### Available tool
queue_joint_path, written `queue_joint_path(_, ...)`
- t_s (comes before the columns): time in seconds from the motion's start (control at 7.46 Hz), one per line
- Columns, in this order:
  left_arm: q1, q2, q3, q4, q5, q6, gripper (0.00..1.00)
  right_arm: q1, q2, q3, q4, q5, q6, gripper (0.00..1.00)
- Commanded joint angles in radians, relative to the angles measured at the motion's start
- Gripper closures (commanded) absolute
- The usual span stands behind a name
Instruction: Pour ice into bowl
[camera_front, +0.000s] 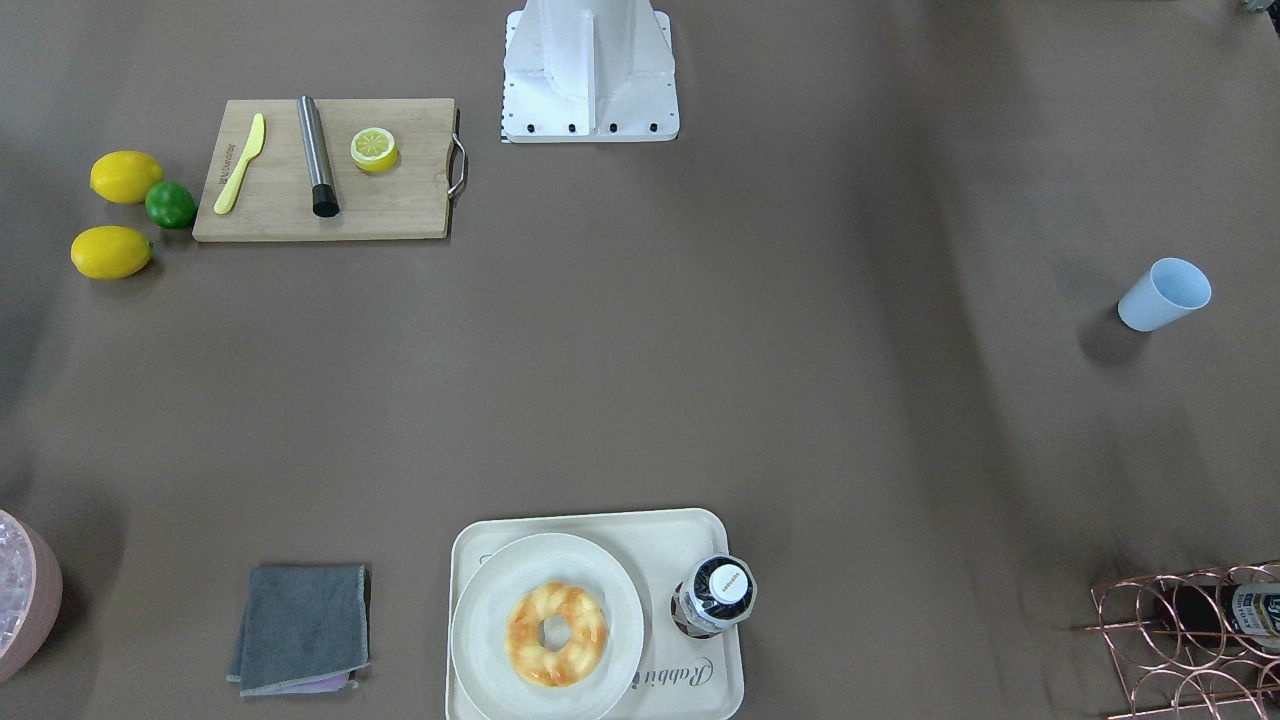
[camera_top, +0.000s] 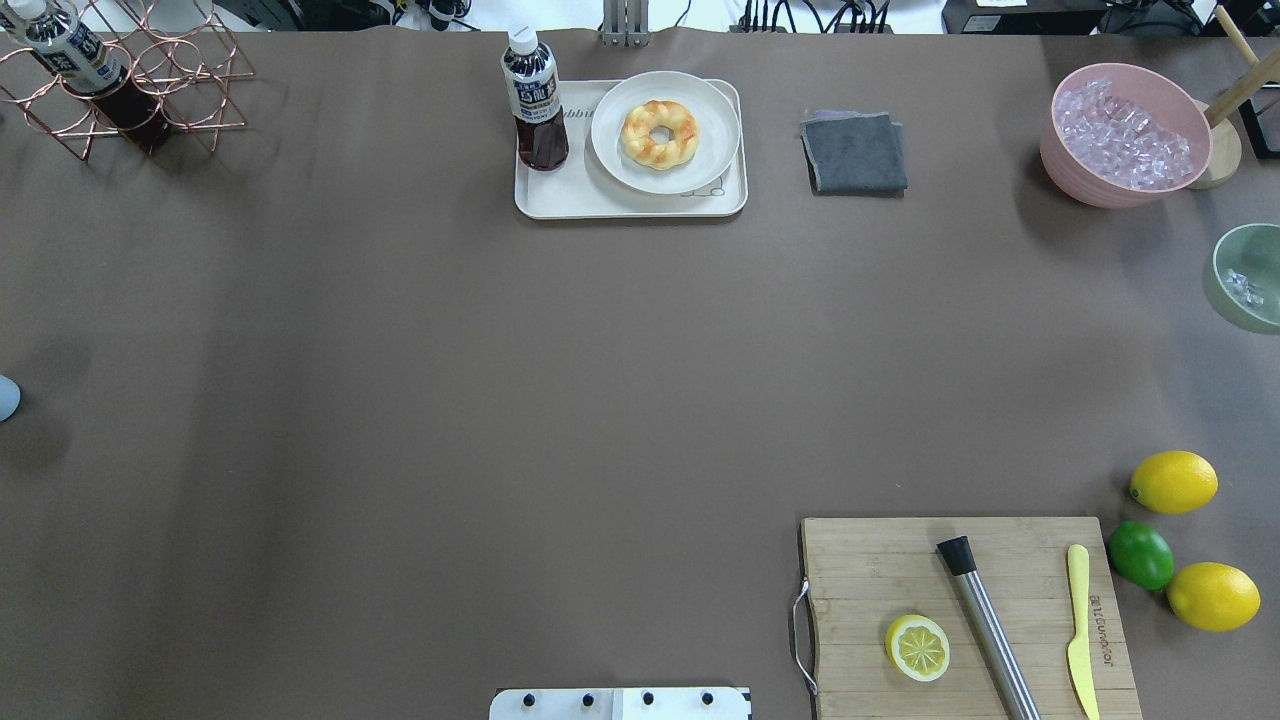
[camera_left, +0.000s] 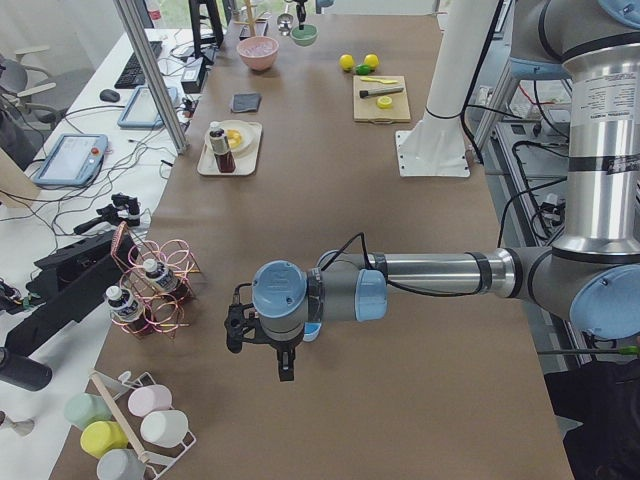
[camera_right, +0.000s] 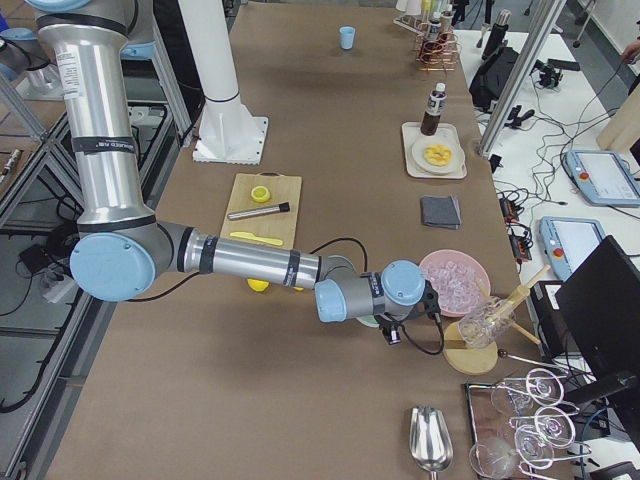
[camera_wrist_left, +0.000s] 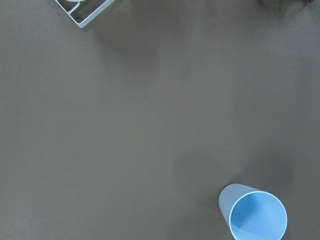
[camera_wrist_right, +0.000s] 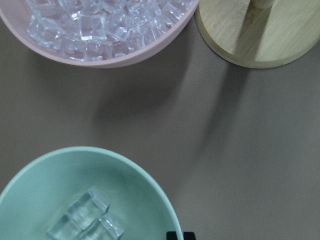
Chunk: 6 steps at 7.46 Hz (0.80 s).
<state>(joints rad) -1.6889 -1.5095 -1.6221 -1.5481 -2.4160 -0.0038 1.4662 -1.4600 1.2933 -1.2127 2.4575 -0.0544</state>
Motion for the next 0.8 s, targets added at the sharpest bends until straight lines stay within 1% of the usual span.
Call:
queue_joint_path(0.0, 0.0, 0.0, 0.001, 0.0, 0.0, -0.001, 0.03, -0.012, -0.034, -0.015, 0.031, 0.0, 0.035, 1.0)
queue_joint_path(0.13, 0.0, 0.0, 0.001, 0.0, 0.0, -0.001, 0.03, -0.029, -0.046, -0.026, 0.035, -0.002, 0.033, 1.0)
queue_joint_path(0.4, -0.002, 0.002, -0.001, 0.0, 0.0, -0.001, 0.03, -0.056, -0.051, -0.113, 0.155, -0.005, 0.036, 1.0)
queue_joint_path(0.67, -0.002, 0.002, -0.001, 0.0, 0.0, -0.001, 0.03, -0.058, -0.057, -0.13, 0.176, -0.005, 0.036, 1.0)
